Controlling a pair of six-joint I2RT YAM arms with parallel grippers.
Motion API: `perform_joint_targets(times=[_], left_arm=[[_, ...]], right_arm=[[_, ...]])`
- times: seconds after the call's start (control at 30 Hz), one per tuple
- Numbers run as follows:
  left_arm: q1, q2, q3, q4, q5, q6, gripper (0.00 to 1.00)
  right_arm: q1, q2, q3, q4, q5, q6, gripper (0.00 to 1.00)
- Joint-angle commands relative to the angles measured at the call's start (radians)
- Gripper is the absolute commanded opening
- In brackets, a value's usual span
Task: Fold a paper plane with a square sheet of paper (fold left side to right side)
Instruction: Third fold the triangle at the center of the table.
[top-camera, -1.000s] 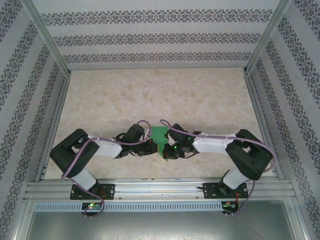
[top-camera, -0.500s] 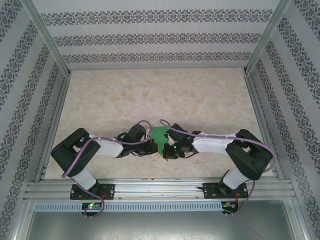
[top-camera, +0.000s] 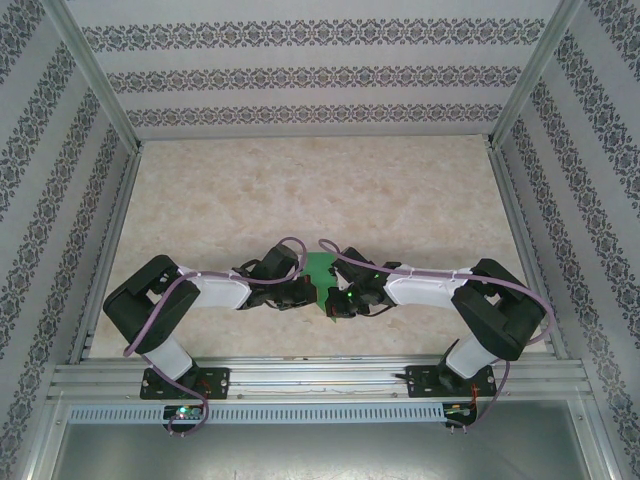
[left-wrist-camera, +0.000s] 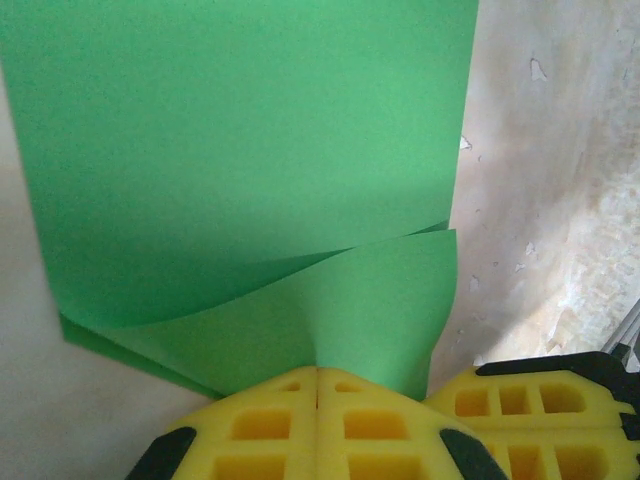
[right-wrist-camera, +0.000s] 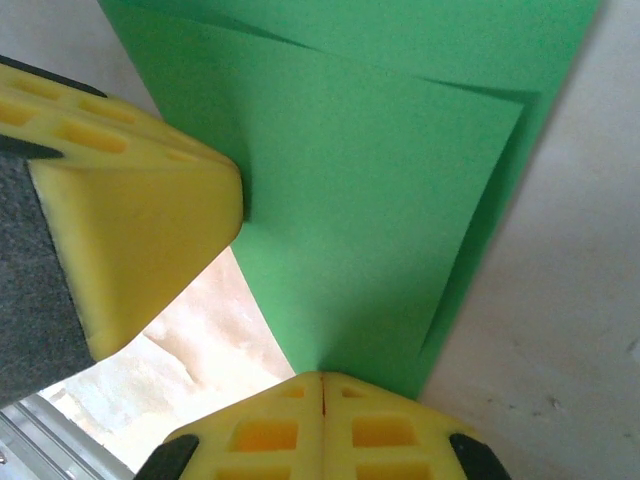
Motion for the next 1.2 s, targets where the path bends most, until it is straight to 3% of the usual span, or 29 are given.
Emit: perform_joint_targets(times=[0.0,0.8,1.17], left_arm=[[0.040,0.007,-0.008,-0.098,-0.143,0.044,0.04],[0.205,-0.007,0.031,-0.150,-0.142,0.152,0.04],[0.272,-0.110,0.069,-0.239,-0.135,0.226,0.04]], right_arm=[[0.008,0.035,-0.032,-0.173,0.092,-0.022,0.00],[0.009,0.021,-0.035,-0.198,0.098,-0.024,0.00],[0.009,0.017,-0.034,-0.184,0.100,-0.018,0.00]])
